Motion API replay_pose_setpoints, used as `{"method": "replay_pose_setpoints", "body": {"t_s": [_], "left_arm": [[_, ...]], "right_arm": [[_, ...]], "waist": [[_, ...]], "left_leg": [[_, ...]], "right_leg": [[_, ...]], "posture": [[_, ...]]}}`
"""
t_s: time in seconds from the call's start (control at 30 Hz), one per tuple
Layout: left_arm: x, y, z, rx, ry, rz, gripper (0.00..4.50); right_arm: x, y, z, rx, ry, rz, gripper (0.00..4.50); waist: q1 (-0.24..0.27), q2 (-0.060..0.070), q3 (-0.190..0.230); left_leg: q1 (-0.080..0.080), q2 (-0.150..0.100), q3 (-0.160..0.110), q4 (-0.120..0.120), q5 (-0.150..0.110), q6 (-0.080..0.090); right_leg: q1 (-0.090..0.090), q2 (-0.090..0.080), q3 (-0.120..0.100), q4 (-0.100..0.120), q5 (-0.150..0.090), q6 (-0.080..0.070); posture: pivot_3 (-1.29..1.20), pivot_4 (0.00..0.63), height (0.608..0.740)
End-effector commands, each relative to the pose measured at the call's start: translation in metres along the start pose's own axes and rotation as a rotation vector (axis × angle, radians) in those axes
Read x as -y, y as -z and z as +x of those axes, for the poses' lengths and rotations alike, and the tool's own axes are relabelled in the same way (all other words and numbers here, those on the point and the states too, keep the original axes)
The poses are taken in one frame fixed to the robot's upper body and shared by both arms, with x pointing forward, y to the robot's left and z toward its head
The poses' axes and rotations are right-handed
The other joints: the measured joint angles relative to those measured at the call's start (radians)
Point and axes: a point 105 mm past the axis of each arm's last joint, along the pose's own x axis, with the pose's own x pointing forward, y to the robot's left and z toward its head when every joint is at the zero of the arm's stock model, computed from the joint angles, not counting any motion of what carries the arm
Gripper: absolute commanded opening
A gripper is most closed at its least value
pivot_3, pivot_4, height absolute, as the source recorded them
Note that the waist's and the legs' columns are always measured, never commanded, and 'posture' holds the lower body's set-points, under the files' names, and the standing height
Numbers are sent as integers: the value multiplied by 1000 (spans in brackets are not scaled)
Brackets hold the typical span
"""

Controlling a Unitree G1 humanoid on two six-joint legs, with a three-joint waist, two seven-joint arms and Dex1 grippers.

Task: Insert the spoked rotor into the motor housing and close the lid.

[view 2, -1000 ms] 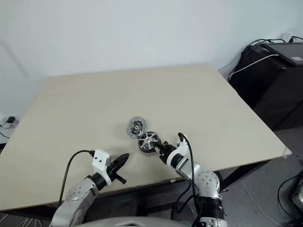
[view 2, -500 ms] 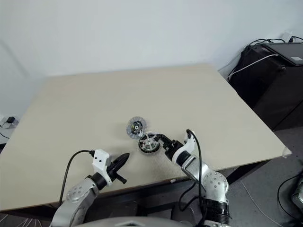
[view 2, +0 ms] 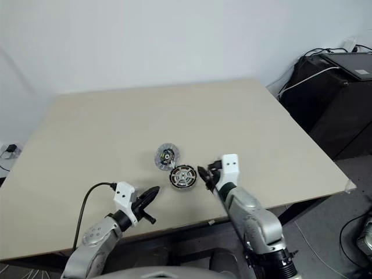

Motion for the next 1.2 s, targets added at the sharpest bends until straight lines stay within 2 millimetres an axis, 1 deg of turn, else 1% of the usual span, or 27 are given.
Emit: {"method": "replay_pose_setpoints", "body": {"t_s": [0.03,0.1,0.13,0.23,0.37,0.5,0.67,0.73,0.77,0.8,0.87,0.97,1.07,1.17,1.2], "left_arm": [[1,-12,2,55,6,57,0],[2,-12,2,65,0,79,0],[2,-12,2,68,-1,84,0],[4,-12,2,77,2,107,0],[9,-11,2,104,18,174,0],[15,-8,1,100,56,158,0],[14,-8,0,101,58,154,0],[15,-8,1,103,61,153,0],[15,-8,1,105,63,153,0],[15,-8,1,106,64,153,0],[16,-8,1,108,71,152,0],[18,-7,2,103,88,158,0],[20,-7,3,102,99,155,0],[20,-6,4,102,106,151,0],[21,-6,5,102,109,151,0]], "right_arm": [[-12,-12,12,65,-63,-201,767],[-19,-9,20,55,-114,-278,168],[-21,-8,23,52,-134,-302,58],[-25,-6,30,40,-177,-346,58],[-24,-3,39,13,-187,-359,58],[-26,3,44,-15,-205,-346,58],[-23,21,48,-94,-214,-343,58],[-20,32,46,-143,-216,-353,58],[-20,33,45,-152,-220,-354,58],[-19,31,43,-148,-224,-355,58],[-21,19,40,-112,-250,-373,58],[-25,-3,31,-72,-345,-487,58],[-28,-12,21,-99,-454,-614,58],[-27,-17,15,-143,-530,-727,694],[-25,-18,15,-159,-547,-759,998]], "waist": [[1,-2,1],[2,-4,2],[2,-4,2],[2,-6,3],[2,-6,3],[2,-6,3],[2,-6,3],[1,-6,3],[1,-6,2],[1,-6,1],[2,-6,1],[3,-5,2],[1,-5,2],[2,-6,2],[2,-6,2]], "left_leg": [[0,0,0,1,0,0],[0,0,0,3,0,0],[0,0,0,3,0,0],[0,0,0,4,0,0],[-1,0,0,4,0,0],[-1,1,0,3,0,0],[-1,1,0,3,0,0],[-1,1,0,3,0,0],[0,1,0,3,0,0],[0,1,0,3,0,0],[0,1,0,3,0,0],[-1,1,0,4,0,0],[-1,1,0,5,0,0],[0,2,0,5,0,0],[0,2,0,5,0,0]], "right_leg": [[0,0,0,0,0,0],[1,0,0,0,1,1],[1,0,0,0,1,1],[1,-1,0,0,4,-3],[1,0,0,1,4,-3],[1,0,0,1,4,-3],[1,0,0,1,4,-3],[1,0,0,1,4,-3],[1,0,0,1,4,-3],[1,0,0,1,4,-3],[1,0,0,1,4,-3],[1,-1,0,1,4,-3],[1,-1,0,1,4,-3],[1,0,-1,1,4,-3],[1,0,-2,2,4,-3]], "posture": [[0,0,740],[0,0,740],[0,0,740],[0,0,740],[0,0,740],[0,0,740],[0,0,740],[0,0,740],[0,0,740],[0,0,740],[0,0,740],[0,0,740],[0,0,740],[0,0,740],[0,0,740]]}}
